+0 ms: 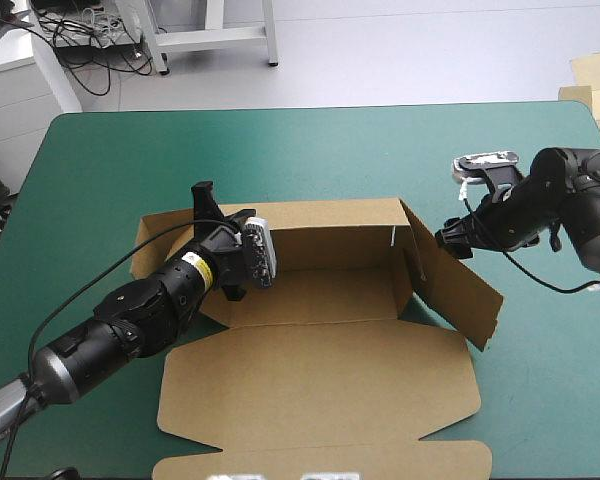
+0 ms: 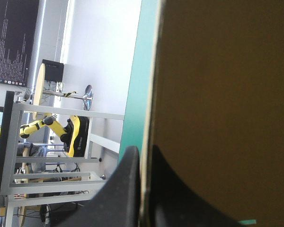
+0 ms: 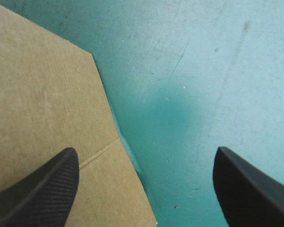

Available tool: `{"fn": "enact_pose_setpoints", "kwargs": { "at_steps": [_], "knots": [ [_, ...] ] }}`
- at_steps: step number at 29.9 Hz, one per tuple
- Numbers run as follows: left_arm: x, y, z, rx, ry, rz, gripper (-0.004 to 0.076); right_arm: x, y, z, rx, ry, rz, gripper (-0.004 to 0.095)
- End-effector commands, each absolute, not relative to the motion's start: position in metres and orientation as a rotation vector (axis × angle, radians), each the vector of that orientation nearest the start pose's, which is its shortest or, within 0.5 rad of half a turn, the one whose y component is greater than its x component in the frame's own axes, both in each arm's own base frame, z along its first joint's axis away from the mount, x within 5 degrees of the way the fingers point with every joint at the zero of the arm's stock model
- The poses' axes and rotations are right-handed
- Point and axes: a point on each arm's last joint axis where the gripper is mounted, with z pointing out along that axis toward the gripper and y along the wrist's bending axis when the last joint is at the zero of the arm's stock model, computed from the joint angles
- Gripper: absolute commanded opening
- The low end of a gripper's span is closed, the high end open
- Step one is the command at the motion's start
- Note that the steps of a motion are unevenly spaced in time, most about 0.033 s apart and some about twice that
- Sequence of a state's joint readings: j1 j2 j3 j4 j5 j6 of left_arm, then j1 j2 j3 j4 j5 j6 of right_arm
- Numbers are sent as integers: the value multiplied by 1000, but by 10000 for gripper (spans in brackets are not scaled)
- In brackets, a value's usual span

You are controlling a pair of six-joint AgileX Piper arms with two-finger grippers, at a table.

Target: Fold the box

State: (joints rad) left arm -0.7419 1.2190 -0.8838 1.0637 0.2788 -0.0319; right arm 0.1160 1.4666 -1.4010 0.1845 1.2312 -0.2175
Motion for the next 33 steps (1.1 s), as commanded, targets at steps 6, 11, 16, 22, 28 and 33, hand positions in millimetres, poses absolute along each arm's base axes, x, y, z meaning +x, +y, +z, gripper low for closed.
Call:
{"fn": "enact_pose_setpoints", "kwargs": {
  "at_steps": [6,11,16,22,28,33],
  "knots": [
    [212,-162,347,1344,1352,434,-10,276,61,371,-465,2643,462,714],
    [212,-161,346,1345,1358,446,-10,275,64,372,-483,2627,501,714],
    [212,-161,346,1344,1362,450,-10,275,67,372,-520,2607,543,714],
    [213,-162,346,1349,1357,447,-10,273,77,361,-631,2529,683,714],
    [213,-162,346,1351,1354,447,-10,262,81,349,-720,2471,749,714],
    [212,-164,346,1343,1352,415,-8,257,85,344,-792,2394,767,714]
  ]
}}
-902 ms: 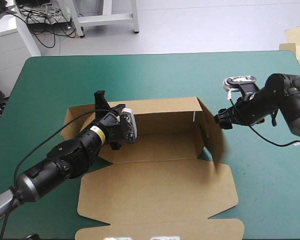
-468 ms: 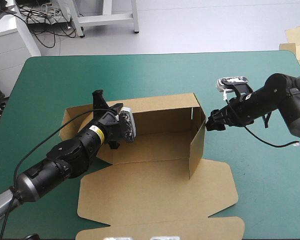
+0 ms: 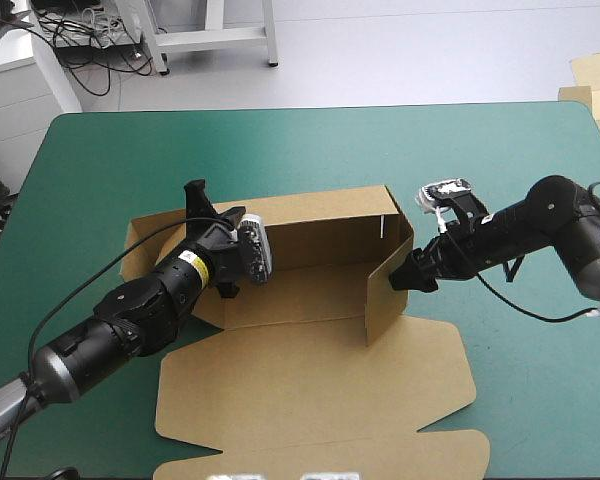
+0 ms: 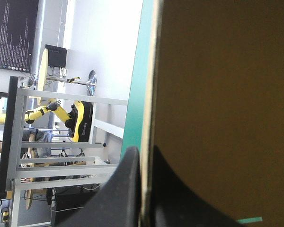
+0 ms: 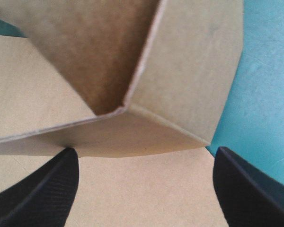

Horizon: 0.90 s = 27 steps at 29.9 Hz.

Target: Fold the box

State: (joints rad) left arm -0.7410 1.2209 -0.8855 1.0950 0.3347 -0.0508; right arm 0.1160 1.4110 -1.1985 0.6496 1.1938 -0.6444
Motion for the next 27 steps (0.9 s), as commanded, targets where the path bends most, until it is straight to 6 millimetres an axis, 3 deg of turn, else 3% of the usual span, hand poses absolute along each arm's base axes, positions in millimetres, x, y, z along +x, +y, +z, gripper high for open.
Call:
{"fn": "enact_pose_setpoints", "kwargs": {
  "at_steps": [1,8,14,20,23,27],
  "knots": [
    [212,-164,346,1345,1348,414,-8,257,87,345,-809,2376,756,714],
    [214,-167,339,1345,1393,374,4,263,109,348,-872,2229,668,714],
    [204,-179,315,1488,1362,378,4,265,109,348,-895,2201,595,714],
    [206,-182,299,1530,1425,386,4,267,105,346,-918,2204,522,708],
    [206,-183,298,1531,1420,381,4,269,105,347,-909,2191,504,630],
    [206,-184,299,1529,1411,365,4,270,105,347,-903,2178,489,391]
  ]
}}
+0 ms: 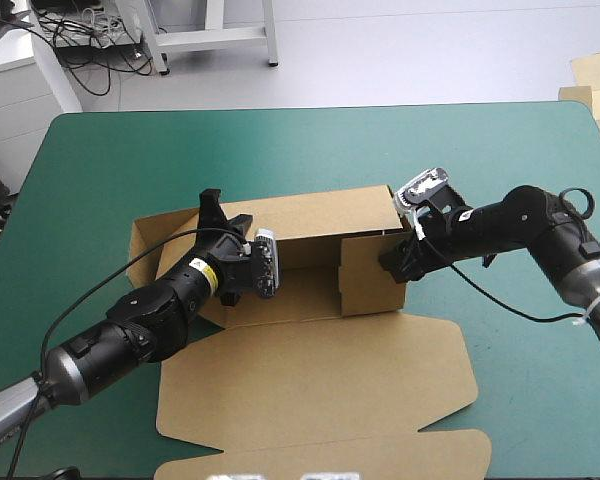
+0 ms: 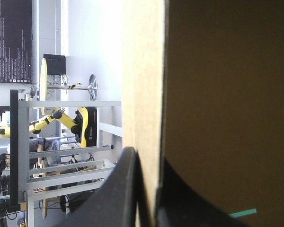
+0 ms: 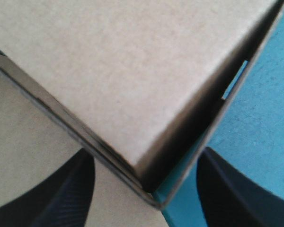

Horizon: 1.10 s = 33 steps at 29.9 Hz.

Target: Fold the box

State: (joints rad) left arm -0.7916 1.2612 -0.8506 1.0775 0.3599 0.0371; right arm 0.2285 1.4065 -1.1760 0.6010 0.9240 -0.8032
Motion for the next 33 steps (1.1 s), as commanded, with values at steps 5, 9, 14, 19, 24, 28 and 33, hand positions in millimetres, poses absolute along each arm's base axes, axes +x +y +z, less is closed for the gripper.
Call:
{"fn": "enact_pose_setpoints", "kwargs": {
  "at_steps": [5,9,14,19,24,28,33],
  "knots": [
    [206,-186,300,1527,1399,350,4,269,105,347,-913,2188,509,111],
    [205,-187,300,1527,1386,337,4,266,107,347,-920,2201,549,-18],
    [203,-192,303,1522,1333,285,4,272,106,350,-850,2169,514,-4],
    [203,-195,322,1446,1303,230,92,283,98,353,-679,2153,413,4],
    [189,-200,364,1322,1201,120,382,290,91,355,-561,2144,329,4],
    [173,-207,386,1299,1154,85,544,297,86,360,-443,2100,282,4],
    [162,-214,398,1289,1191,92,548,302,82,366,-294,2048,282,4]
  ]
}}
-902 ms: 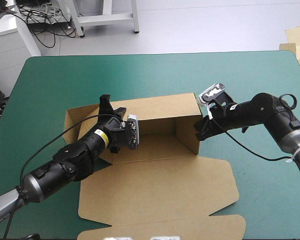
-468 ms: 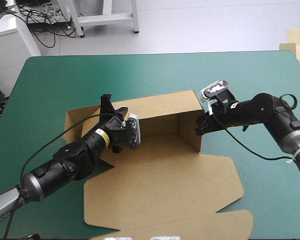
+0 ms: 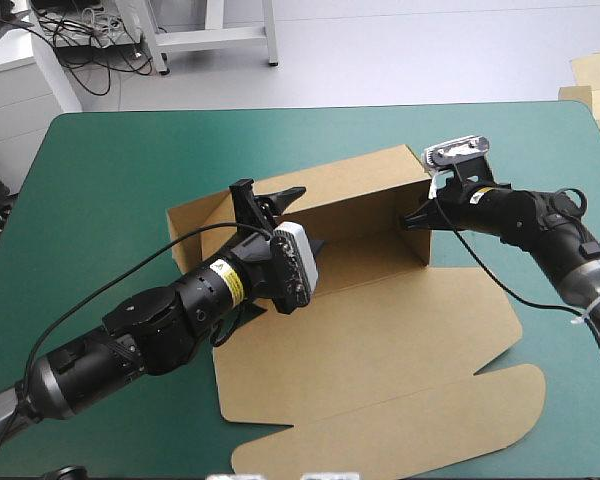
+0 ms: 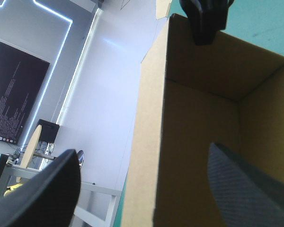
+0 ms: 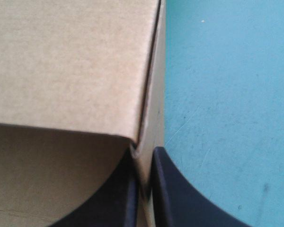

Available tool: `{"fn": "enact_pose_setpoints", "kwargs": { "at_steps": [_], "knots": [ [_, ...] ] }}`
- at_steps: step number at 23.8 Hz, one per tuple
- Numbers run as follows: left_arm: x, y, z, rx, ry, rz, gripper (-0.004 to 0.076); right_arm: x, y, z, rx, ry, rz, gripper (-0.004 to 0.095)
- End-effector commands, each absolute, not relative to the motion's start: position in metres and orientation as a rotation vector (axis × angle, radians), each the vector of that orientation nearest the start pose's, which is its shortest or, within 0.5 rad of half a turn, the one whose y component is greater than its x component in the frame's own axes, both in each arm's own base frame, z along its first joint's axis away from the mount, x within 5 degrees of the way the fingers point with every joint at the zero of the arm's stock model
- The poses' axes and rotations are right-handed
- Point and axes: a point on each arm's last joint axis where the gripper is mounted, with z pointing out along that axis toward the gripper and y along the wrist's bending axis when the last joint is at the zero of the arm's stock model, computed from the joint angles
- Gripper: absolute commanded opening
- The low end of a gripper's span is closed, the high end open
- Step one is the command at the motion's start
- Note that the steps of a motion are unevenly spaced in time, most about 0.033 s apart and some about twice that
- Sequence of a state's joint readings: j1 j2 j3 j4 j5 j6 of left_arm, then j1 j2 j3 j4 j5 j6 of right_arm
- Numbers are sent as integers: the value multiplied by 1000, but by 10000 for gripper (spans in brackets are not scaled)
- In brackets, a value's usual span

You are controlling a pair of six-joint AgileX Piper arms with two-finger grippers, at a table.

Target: Fold the box

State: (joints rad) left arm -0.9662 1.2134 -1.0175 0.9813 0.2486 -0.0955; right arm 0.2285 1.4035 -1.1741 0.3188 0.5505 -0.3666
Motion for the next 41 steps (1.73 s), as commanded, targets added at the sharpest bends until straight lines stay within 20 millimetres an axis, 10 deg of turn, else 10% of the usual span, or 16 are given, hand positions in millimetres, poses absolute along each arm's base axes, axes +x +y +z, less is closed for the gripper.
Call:
{"fn": "enact_pose_setpoints", "kwargs": {
  "at_steps": [1,5,9,16,25,32,36,41],
  "knots": [
    [160,-215,399,1291,1198,97,548,303,81,367,-266,2042,290,4],
    [157,-213,398,1300,1264,151,453,303,81,366,-267,2052,289,4],
    [155,-215,398,1307,1251,141,15,300,82,362,-293,2101,291,2],
    [151,-218,404,1310,1295,26,16,299,82,360,-328,2117,282,0],
    [170,-213,461,1332,1539,-21,16,297,83,358,-338,2143,286,-1],
    [216,-129,498,894,1806,-80,16,297,83,357,-343,2154,287,-1],
    [210,-68,513,559,1887,-74,15,296,83,357,-352,2162,284,-1],
    [192,-44,516,463,1937,-27,15,296,83,357,-352,2160,282,-1]
  ]
}}
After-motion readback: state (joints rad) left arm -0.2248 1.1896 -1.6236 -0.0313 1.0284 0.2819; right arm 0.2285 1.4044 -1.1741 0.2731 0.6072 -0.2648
